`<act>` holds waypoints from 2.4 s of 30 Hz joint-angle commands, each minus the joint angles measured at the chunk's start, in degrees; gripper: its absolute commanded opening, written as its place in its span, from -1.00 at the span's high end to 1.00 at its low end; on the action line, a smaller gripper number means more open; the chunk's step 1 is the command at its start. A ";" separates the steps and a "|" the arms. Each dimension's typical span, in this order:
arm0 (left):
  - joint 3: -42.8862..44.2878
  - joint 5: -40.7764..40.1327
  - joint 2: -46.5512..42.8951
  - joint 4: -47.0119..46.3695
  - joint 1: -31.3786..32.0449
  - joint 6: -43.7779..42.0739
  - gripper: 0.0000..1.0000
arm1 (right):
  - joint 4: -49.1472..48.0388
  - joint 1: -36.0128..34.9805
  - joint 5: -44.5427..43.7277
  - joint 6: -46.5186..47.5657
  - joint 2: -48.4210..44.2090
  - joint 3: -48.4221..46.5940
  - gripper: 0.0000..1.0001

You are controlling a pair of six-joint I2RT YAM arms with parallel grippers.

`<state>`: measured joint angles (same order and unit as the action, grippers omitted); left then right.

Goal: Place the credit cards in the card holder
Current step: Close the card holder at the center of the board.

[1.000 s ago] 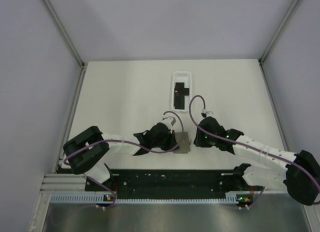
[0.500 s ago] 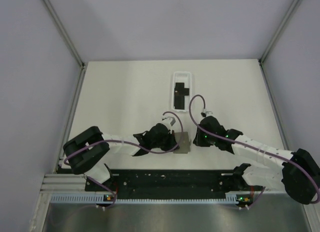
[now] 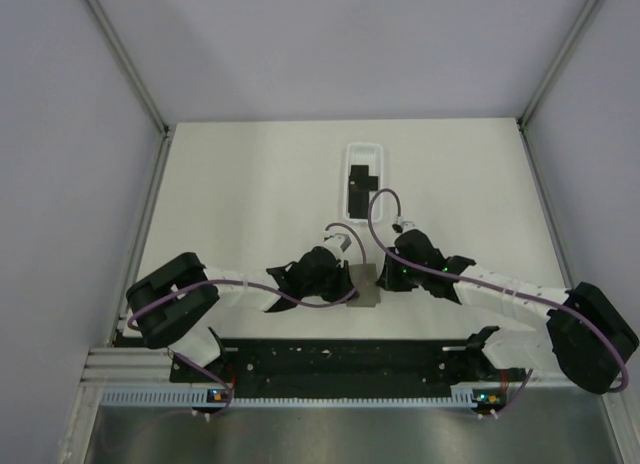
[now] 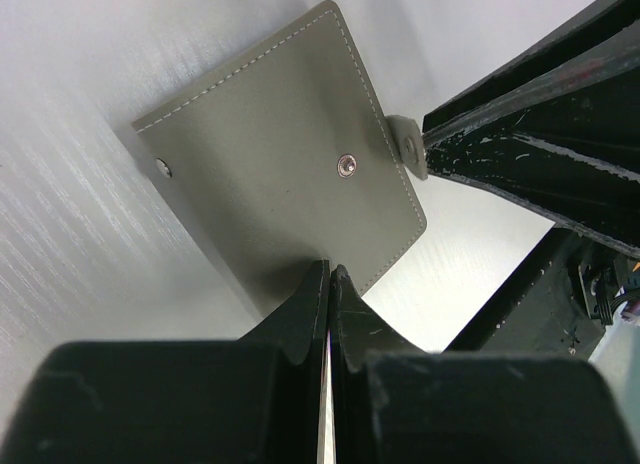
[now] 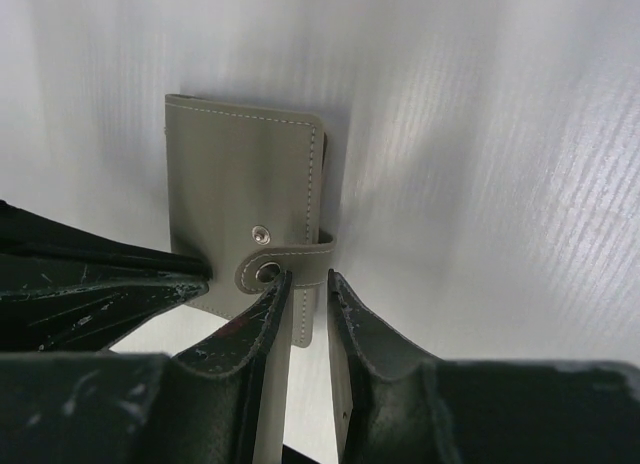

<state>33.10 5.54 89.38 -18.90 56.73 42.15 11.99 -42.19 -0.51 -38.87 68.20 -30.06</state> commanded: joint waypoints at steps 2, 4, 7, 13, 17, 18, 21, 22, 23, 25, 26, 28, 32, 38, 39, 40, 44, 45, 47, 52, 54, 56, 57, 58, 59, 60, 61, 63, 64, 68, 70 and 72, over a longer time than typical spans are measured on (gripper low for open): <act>-1.55 -1.50 0.27 3.16 0.14 -0.23 1.00 | -5.13 0.36 2.80 1.43 1.58 -2.10 0.59; -1.55 -1.50 0.35 3.08 0.14 -0.31 1.00 | -5.83 0.45 3.41 1.52 2.02 -2.02 0.59; -1.64 -1.41 0.44 3.08 0.14 -0.14 1.00 | -6.89 0.45 4.55 1.43 2.63 -1.93 0.59; -1.81 -1.41 0.53 2.99 0.14 -0.05 1.00 | -7.94 0.45 5.43 1.43 2.81 -1.93 0.59; -1.73 -1.32 0.53 2.99 0.13 0.04 1.00 | -8.38 0.45 5.70 1.34 3.34 -2.02 0.59; -1.73 -1.41 0.53 3.07 0.14 -0.14 1.00 | -8.56 0.45 5.61 1.43 3.60 -2.02 0.59; -1.64 -1.41 0.44 3.25 0.14 -0.23 1.00 | -8.65 0.45 5.35 1.34 4.04 -2.10 0.59; -1.55 -1.50 0.44 3.34 0.14 -0.23 1.00 | -8.82 0.45 5.00 1.26 4.22 -2.10 0.59; -1.55 -1.41 0.53 3.34 0.14 -0.23 1.00 | -8.91 0.45 4.82 1.26 4.22 -2.10 0.59; -1.46 -1.32 0.53 3.34 0.14 -0.23 1.00 | -9.09 0.45 4.64 1.17 4.22 -2.28 0.59; -1.37 -1.32 0.53 3.34 0.14 -0.31 1.00 | -9.09 0.45 4.73 1.08 4.04 -2.37 0.59; -1.37 -1.32 0.53 3.34 0.14 -0.23 1.00 | -9.88 0.45 4.82 0.99 3.43 -2.02 0.59; -1.37 -1.23 0.44 3.34 0.14 -0.23 1.00 | -10.23 0.45 4.73 1.08 1.41 -1.93 0.57; -1.37 -1.32 0.18 3.60 0.14 -0.31 1.00 | -8.74 0.45 3.59 1.17 0.17 -2.37 0.56; -1.46 -1.41 0.09 3.60 0.14 -0.32 1.00 | -8.48 0.45 3.42 1.17 0.09 -2.45 0.57; -1.46 -1.50 0.00 3.69 0.14 -0.32 1.00 | -8.21 0.36 3.24 1.17 0.09 -2.37 0.56; -1.55 -1.58 -0.09 3.69 0.14 -0.40 1.00 | -8.21 0.45 3.15 1.25 0.70 -2.28 0.56; -1.64 -1.59 0.00 3.69 0.14 -0.32 1.00 | -8.12 0.45 3.06 1.26 0.88 -2.19 0.56; -1.55 -1.59 0.09 3.69 0.14 -0.40 1.00 | -8.21 0.45 2.98 1.26 1.05 -2.10 0.56; -1.64 -1.59 0.18 3.52 0.14 -0.32 1.00 | -8.56 0.45 3.67 1.25 2.46 -2.19 0.56; -1.72 -1.76 0.18 3.60 0.14 -0.23 1.00 | -8.91 0.45 4.20 1.17 3.07 -2.19 0.56; -1.90 -1.85 0.09 3.60 0.14 -0.23 1.00 | -9.35 0.45 4.64 1.17 3.77 -2.19 0.56; -1.90 -1.85 0.18 3.60 0.14 -0.14 1.00 | -9.53 0.45 4.99 1.17 3.95 -2.19 0.56; -1.99 -1.85 0.09 3.60 0.05 -0.14 1.00 | -9.79 0.45 5.17 1.08 4.30 -2.10 0.56; -2.08 -1.85 0.09 3.52 0.05 -0.05 1.00 | -10.05 0.45 5.43 1.17 4.57 -2.10 0.57; -1.99 -1.85 0.09 3.51 0.13 -0.05 1.00 | -10.40 0.45 5.78 0.99 4.83 -2.10 0.56; -1.99 -1.85 0.18 3.43 0.14 -0.05 1.00 | -10.58 0.45 6.05 0.99 5.01 -2.10 0.56; -2.08 -1.85 0.09 3.60 0.13 0.03 1.00 | -10.85 0.45 6.49 0.90 5.53 -2.19 0.56; -2.08 -1.85 0.09 3.60 0.14 -0.05 1.00 | -10.93 0.53 6.66 1.08 5.80 -2.28 0.57; -2.08 -1.94 0.09 3.60 0.13 -0.05 1.00 | -11.20 0.45 7.46 1.17 6.68 -2.46 0.57; -1.99 -1.85 0.18 3.51 0.14 0.04 1.00 | -11.11 0.45 7.63 1.17 6.94 -2.46 0.57; -1.90 -1.76 0.26 3.43 0.14 0.04 1.00 | -11.20 0.45 7.63 1.17 7.12 -2.37 0.57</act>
<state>32.77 5.32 89.36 -19.35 56.73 42.98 2.50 -42.19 5.82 -38.09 74.50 -30.17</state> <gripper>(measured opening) 0.013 0.216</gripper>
